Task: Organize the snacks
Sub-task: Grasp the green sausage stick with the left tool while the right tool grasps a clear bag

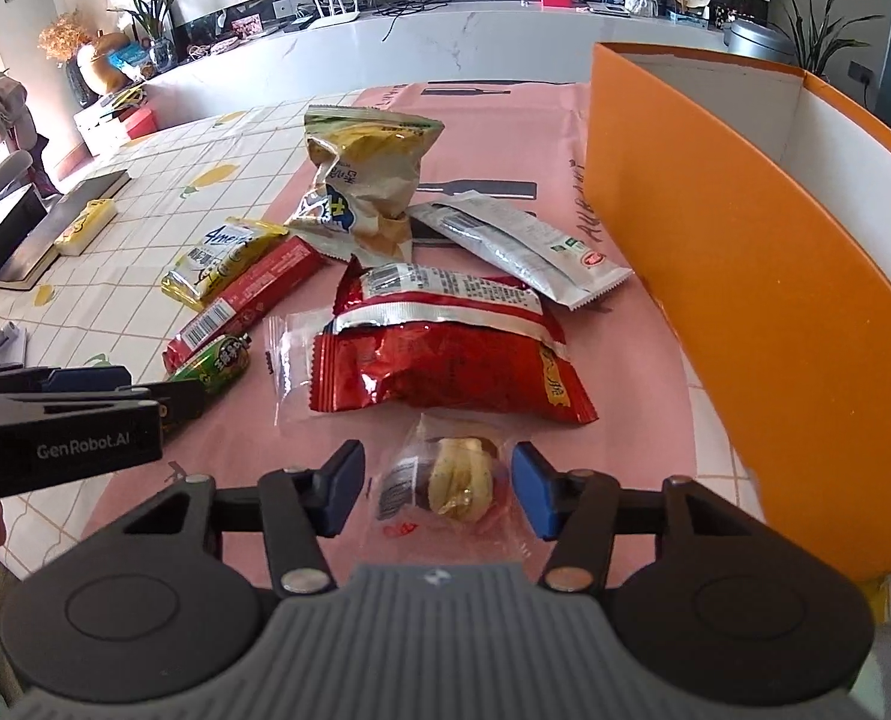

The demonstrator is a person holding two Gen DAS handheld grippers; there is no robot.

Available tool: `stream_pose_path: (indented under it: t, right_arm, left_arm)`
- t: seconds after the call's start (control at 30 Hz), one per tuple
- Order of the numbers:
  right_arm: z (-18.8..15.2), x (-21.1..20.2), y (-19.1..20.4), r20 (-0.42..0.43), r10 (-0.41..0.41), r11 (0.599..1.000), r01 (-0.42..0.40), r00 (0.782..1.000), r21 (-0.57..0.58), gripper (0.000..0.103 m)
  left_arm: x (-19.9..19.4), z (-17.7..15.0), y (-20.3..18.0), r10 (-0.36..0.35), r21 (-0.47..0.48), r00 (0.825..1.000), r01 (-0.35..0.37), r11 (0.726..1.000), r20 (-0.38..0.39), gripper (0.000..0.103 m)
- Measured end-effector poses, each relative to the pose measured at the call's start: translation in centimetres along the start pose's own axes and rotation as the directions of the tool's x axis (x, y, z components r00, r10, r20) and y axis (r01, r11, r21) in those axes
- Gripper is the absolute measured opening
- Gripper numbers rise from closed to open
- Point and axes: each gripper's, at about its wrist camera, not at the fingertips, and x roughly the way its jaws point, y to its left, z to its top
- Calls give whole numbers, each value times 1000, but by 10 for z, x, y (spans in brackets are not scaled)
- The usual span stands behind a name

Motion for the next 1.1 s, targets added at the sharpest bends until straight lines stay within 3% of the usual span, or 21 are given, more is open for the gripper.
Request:
stream_pose_path:
  t: [0.47, 0.73, 1.1]
  right_arm:
    - [-4, 10, 8, -20, -48, 997, 46, 999, -64, 53]
    - [-7, 13, 5, -41, -54, 997, 52, 998, -51, 43]
    - [-9, 2, 7, -32, -51, 996, 49, 998, -69, 42]
  left_arm:
    - [15, -2, -9, 4, 54, 1000, -4, 999, -3, 66]
    - [12, -3, -16, -13, 69, 1000, 13, 998, 6, 27]
    - [4, -7, -21, -14, 53, 1000, 15, 998, -19, 25]
